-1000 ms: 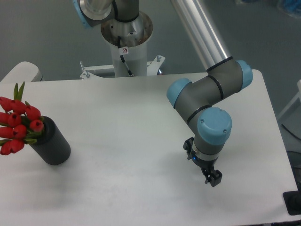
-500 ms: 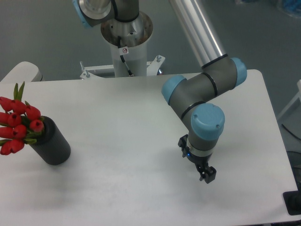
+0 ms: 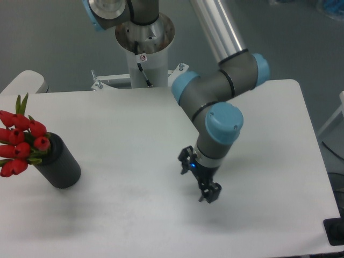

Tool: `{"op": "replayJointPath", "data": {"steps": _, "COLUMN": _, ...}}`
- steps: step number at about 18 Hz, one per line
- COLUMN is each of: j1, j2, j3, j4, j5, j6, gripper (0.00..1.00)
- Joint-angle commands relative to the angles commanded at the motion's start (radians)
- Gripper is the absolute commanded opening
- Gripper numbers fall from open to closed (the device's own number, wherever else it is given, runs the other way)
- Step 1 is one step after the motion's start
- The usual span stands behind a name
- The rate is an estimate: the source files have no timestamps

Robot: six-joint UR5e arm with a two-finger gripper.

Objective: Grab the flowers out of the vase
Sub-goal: 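Swing the open gripper toward the red tulips in the black vase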

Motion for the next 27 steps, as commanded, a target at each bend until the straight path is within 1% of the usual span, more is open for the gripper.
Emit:
{"op": "replayJointPath", "data": {"steps": 4, "j1": 0.0, "j2": 0.06, "j3": -0.074, "j4": -0.002, "j5": -0.14, "j6": -0.028, "gripper": 1.0}}
{"op": "replayJointPath", "data": {"steps": 5, "j1": -0.002, "j2": 0.069, "j3": -0.103, "j4": -0.002, "j5": -0.173, "j6": -0.028, "gripper": 1.0}}
{"op": "replayJointPath", "data": {"steps": 7, "j1": 0.0, "j2": 0.089, "j3": -0.138, "j4": -0.002, "j5": -0.25, "j6": -0.029, "gripper": 1.0}}
{"op": "replayJointPath", "data": {"steps": 8, "j1": 0.0, "j2": 0.1, "j3": -0.146, "j4": -0.002, "j5": -0.291, "j6": -0.032, "gripper": 1.0}}
{"op": "replayJointPath", "data": {"steps": 10, "j1": -0.005, "j2": 0.107, "j3": -0.154, "j4": -0.003, "j5": -0.364, "j6": -0.092, "gripper": 1.0}}
{"op": "replayJointPath", "data": {"steps": 12, "j1": -0.029, "j2": 0.114, "j3": -0.157, "j4": -0.002, "j5": -0.437, "j6": -0.158, "gripper": 1.0}}
{"op": "replayJointPath", "data": {"steps": 15, "j1": -0.054, "j2": 0.14, "j3": -0.166, "j4": 0.0, "j5": -0.528, "j6": -0.218, "gripper": 1.0}}
{"op": "replayJointPath", "data": {"steps": 19, "j1": -0.109, "j2": 0.17, "j3": -0.198, "j4": 0.0, "j5": -0.545, "j6": -0.236, "gripper": 1.0}}
{"op": "replayJointPath", "data": {"steps": 21, "j1": -0.118, "j2": 0.19, "j3": -0.218, "j4": 0.0, "j5": -0.546, "j6": -0.252, "gripper": 1.0}}
{"op": "replayJointPath", "data": {"steps": 25, "j1": -0.176, "j2": 0.21, "j3": -0.23, "j4": 0.002, "j5": -0.549, "j6": -0.293, "gripper": 1.0}}
{"op": "replayJointPath", "data": {"steps": 27, "j1": -0.218, "j2": 0.212, "j3": -0.239, "j4": 0.008, "j5": -0.583, "j6": -0.307, "gripper": 1.0}}
